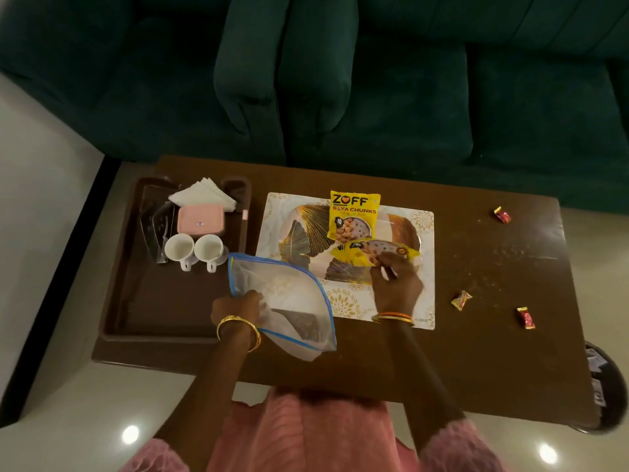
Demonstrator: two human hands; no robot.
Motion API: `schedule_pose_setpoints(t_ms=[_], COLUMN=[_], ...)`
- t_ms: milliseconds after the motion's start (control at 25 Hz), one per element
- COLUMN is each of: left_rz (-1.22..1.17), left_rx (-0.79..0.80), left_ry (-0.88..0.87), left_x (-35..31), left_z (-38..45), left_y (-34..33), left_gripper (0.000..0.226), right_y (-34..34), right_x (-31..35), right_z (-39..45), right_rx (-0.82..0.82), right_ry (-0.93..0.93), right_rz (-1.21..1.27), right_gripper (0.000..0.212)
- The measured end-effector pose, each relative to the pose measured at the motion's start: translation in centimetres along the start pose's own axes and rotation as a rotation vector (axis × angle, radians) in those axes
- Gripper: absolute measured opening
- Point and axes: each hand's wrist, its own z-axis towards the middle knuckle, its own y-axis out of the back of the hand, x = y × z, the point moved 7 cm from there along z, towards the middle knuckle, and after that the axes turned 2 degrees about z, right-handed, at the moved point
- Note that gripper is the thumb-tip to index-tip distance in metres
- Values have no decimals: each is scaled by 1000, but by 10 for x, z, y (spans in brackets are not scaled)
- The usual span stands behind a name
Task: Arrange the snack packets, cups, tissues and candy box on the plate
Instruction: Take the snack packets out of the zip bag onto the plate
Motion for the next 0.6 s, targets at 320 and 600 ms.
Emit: schedule_pose_setpoints(t_ms=[320, 600], left_rz=[-3, -6], left_rx=[-73, -105], left_ry=[2, 5], left_x=[10, 17], left_z=[17, 22], left_y=[-3, -4], left_gripper=[34, 33], right_y=[-99, -116], right_x=[-98, -100], right_z=[-43, -49], right_rx=[265, 430], right_ry=[-185, -106], right_rz=[-428, -519], right_gripper=[26, 31])
